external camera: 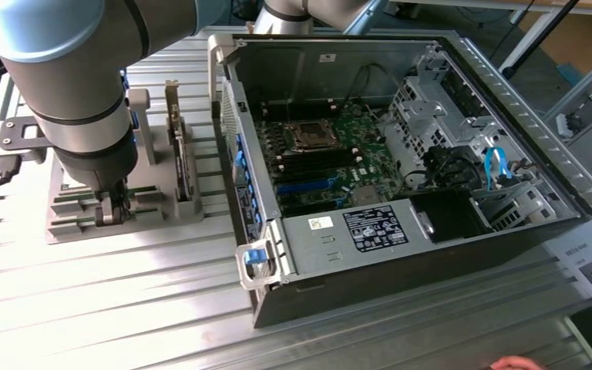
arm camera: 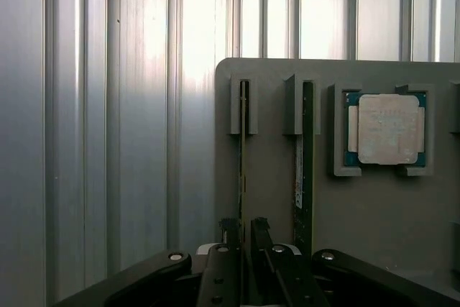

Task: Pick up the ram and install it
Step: 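Pick up the ram and move it above insertion slot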

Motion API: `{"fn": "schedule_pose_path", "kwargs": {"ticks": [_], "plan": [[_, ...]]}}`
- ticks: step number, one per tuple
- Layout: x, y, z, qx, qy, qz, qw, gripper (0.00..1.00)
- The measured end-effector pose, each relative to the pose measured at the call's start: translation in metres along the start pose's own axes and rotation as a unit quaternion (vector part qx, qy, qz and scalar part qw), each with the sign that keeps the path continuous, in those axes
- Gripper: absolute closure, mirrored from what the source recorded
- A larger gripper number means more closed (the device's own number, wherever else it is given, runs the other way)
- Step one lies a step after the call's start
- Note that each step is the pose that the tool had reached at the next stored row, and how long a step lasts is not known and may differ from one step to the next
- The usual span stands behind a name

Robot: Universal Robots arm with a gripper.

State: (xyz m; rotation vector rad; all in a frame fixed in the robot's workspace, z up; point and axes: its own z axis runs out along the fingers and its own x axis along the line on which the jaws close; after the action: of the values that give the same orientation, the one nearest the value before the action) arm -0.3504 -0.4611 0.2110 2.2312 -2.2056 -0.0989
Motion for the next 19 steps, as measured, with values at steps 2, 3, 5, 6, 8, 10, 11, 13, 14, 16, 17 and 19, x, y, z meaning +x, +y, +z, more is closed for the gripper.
{"fn": "schedule_pose_path", "kwargs": {"ticks": [2, 3, 5, 6, 8, 10, 11, 13, 14, 16, 17, 19], "plan": [[0.0000, 0.0000, 0.0000, 0.0000, 0.0000, 0.000, 1.0000, 0.78], [0.0000, 0.0000, 0.0000, 0.0000, 0.0000, 0.000, 1.0000, 0.78], [0.0000, 0.0000, 0.0000, 0.0000, 0.0000, 0.000, 1.0000, 0.87], [0.0000, 0.0000, 0.0000, 0.0000, 0.0000, 0.000, 1.0000, 0.87], [0.0000, 0.0000, 0.0000, 0.0000, 0.0000, 0.000, 1.0000, 0.88], [0.0000, 0.0000, 0.0000, 0.0000, 0.0000, 0.000, 1.0000, 0.88], [0.0000, 0.0000, 0.0000, 0.0000, 0.0000, 0.000, 1.0000, 0.88], [0.0000, 0.0000, 0.0000, 0.0000, 0.0000, 0.000, 1.0000, 0.88], [0.0000, 0.0000, 0.0000, 0.0000, 0.0000, 0.000, 1.0000, 0.88], [-0.0001, 0.0000, -0.0008, -0.0001, 0.0001, 0.000, 1.0000, 0.88], [-0.0001, 0.0001, -0.0017, -0.0001, 0.0001, 0.000, 1.0000, 0.88], [-0.0002, 0.0002, -0.0034, 0.0000, 0.0000, 0.000, 1.0000, 0.88]]}}
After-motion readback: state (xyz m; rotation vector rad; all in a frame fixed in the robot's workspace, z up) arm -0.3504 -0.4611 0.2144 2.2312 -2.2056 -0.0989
